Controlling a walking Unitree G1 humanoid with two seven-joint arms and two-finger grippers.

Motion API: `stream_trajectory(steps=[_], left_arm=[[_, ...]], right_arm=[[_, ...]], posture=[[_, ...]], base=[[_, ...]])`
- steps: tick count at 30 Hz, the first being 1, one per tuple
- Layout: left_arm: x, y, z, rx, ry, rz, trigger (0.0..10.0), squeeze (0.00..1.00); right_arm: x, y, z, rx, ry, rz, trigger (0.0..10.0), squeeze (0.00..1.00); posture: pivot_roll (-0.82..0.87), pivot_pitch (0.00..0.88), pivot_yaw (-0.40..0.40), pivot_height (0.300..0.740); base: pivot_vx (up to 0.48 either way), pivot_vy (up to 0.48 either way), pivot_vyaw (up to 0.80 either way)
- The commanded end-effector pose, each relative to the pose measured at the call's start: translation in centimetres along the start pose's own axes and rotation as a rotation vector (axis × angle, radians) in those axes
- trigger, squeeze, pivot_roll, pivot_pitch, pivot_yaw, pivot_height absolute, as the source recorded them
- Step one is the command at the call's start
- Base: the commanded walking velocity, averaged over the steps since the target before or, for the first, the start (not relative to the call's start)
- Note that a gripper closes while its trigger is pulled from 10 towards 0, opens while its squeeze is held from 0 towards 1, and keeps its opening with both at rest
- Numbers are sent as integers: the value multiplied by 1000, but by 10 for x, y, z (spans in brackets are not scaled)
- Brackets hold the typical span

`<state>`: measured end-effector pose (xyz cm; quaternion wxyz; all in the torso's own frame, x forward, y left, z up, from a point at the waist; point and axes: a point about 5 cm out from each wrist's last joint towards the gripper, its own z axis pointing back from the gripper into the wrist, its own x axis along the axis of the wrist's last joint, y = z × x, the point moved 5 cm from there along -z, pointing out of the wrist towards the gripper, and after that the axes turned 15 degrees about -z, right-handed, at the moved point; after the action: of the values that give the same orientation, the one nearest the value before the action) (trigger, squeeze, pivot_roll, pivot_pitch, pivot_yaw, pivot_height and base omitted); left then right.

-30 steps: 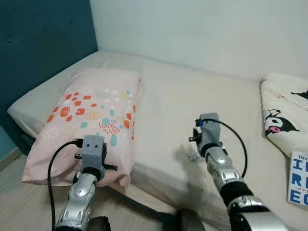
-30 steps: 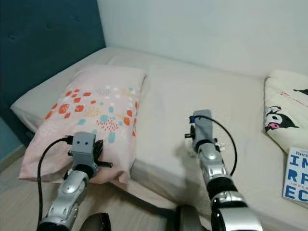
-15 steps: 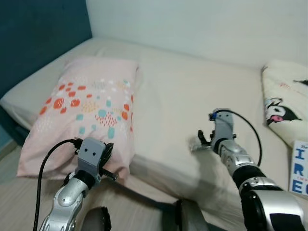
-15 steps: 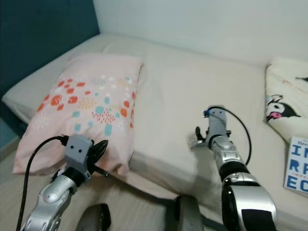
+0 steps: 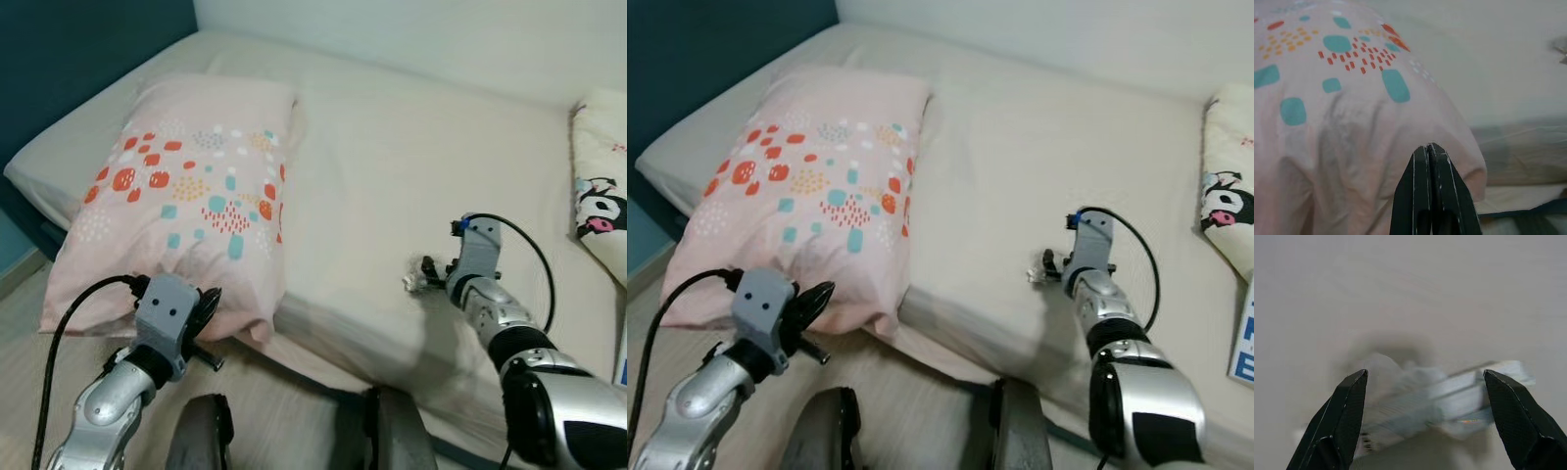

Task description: Clean up the room

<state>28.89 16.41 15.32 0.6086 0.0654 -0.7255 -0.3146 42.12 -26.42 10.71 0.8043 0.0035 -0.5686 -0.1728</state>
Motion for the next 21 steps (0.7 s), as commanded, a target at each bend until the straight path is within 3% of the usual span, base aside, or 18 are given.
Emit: stream_trajectory(steps=[1,4,6,9,10,11,14,16,18,19,20,21], left_arm=[[3,-1,5,-48,4,-25,10000,0],[6,0,7,-90,-2,-51,10000,0],[6,1,7,-106,-4,-66,10000,0],[5,2,10,-138,5,-99,10000,0],[5,2,10,-138,5,-99,10000,0],[4,2,11,-150,9,-103,10000,0],[4,1,12,-158,11,-105,10000,0],[1,-2,14,-179,25,-122,10000,0],[1,-2,14,-184,27,-126,10000,0],[1,-3,14,-190,28,-128,10000,0],[1,-3,14,-190,28,-128,10000,0],[2,-3,14,-193,27,-127,10000,0]], right_arm=[[-6,-8,1,-31,27,-61,10000,1000],[-5,-16,1,-77,25,-134,10000,1000],[-5,-18,1,-85,24,-126,10000,1000],[-6,-20,2,-85,41,26,10000,1000],[-6,-20,2,-85,41,26,10000,1000],[-9,-20,2,-66,59,112,10000,1000],[-11,-19,2,-52,72,167,10000,1000],[-15,-17,3,8,105,423,10000,1000],[-16,-16,3,15,107,451,10000,1000],[-16,-15,3,25,109,463,10000,933],[-16,-15,3,25,109,463,10000,933],[-15,-14,3,53,114,515,10000,671]], posture=[[181,306,-56,555],[193,307,-49,555],[198,308,-46,555],[207,307,-38,555],[207,307,-38,555],[208,307,-36,555],[208,307,-35,555],[209,309,-34,555],[209,309,-34,555],[209,310,-34,555],[209,310,-34,555],[212,306,-37,555]], base=[[0,0,0],[0,0,0],[0,0,0],[0,0,0],[0,0,0],[0,0,0],[0,0,0],[0,0,0],[0,0,0],[0,0,0],[0,0,0],[0,0,0]])
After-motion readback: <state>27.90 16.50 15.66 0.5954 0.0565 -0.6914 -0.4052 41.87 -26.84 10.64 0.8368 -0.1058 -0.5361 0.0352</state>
